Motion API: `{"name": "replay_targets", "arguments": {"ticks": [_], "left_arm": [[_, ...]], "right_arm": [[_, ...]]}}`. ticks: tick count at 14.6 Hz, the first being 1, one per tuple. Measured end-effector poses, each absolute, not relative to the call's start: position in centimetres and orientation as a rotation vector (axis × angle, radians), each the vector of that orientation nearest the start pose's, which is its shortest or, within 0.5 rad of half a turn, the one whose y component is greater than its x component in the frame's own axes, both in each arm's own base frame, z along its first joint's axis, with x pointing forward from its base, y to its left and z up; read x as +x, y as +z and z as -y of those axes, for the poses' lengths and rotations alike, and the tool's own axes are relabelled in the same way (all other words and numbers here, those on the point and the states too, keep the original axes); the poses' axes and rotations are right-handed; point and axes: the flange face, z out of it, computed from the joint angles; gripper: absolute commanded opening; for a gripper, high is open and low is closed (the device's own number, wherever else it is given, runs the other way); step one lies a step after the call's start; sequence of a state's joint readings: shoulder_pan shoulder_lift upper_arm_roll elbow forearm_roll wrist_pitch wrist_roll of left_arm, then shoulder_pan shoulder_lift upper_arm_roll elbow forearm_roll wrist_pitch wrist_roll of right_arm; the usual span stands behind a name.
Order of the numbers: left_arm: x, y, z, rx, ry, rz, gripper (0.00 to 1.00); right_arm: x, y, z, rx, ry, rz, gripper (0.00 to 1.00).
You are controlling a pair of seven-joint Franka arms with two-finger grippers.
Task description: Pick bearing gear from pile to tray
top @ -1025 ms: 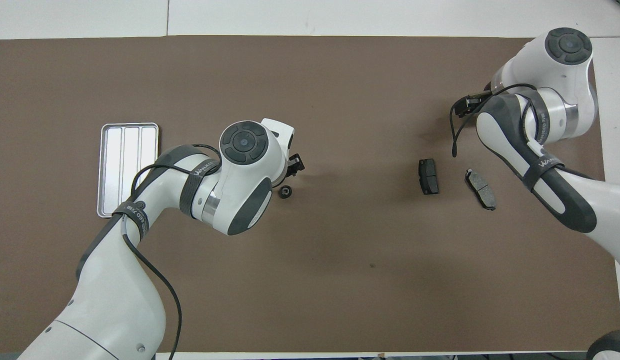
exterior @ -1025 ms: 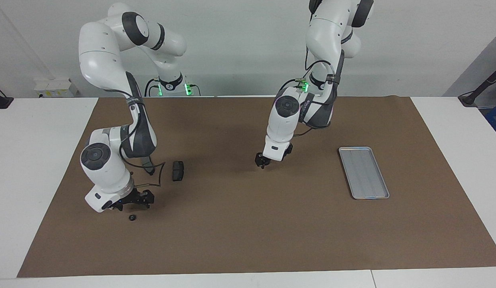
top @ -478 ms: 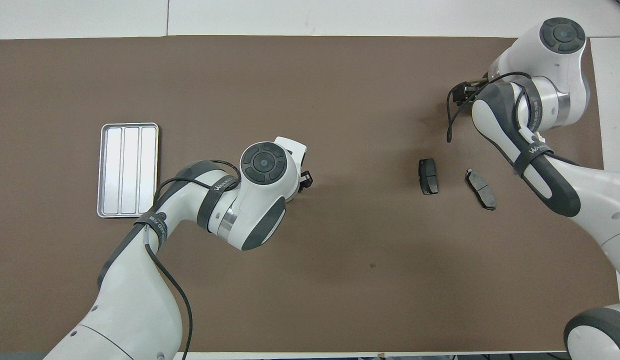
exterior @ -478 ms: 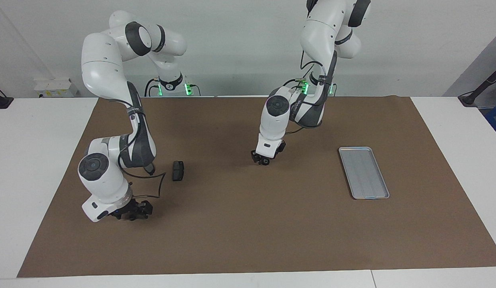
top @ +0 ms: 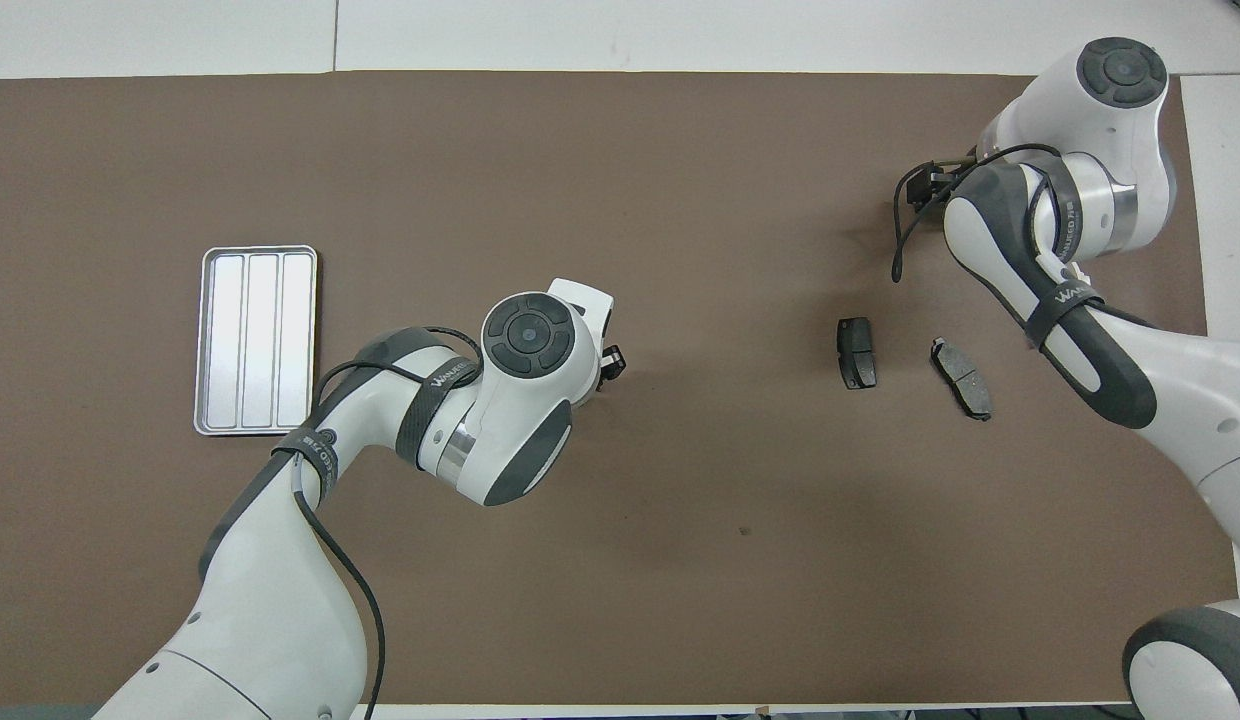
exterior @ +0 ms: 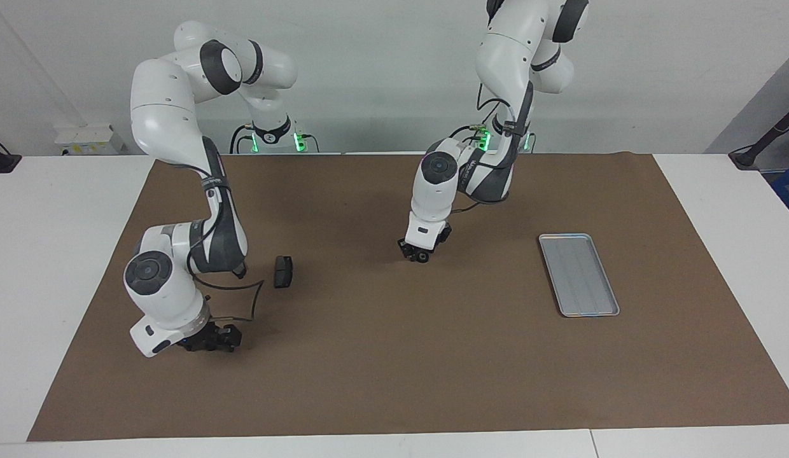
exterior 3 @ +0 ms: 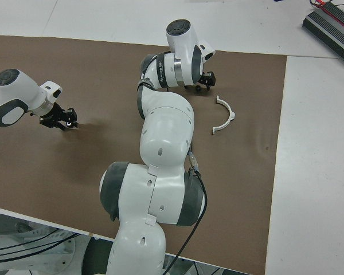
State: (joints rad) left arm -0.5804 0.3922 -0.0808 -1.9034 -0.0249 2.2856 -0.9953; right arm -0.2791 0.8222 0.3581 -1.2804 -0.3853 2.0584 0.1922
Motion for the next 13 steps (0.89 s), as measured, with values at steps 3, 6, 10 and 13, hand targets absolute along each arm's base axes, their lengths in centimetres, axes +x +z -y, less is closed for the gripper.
{"name": "replay_targets", "arguments": {"ticks": [3, 6, 10, 13], "left_arm": [[49.95, 29.38, 37.91, -3.120, 0.054, 0.576, 0.57], [50.15, 29.42, 37.82, -3.125, 0.041, 0.585, 0.57], [50.27, 29.46, 37.83, -3.132, 0.030, 0.591, 0.47], [50.27, 29.44, 37.83, -3.132, 0.029, 0.592, 0.45]], "right_arm": [[74.47, 27.66, 3.29, -3.226, 0.013, -0.077, 0.91], [74.55, 27.95, 3.23, -3.226, 0.012, -0.079, 0.82], [74.61, 28.09, 3.26, -3.226, 0.010, -0.081, 0.66], [74.71, 28.32, 3.11, -3.223, 0.001, -0.092, 0.57]]}}
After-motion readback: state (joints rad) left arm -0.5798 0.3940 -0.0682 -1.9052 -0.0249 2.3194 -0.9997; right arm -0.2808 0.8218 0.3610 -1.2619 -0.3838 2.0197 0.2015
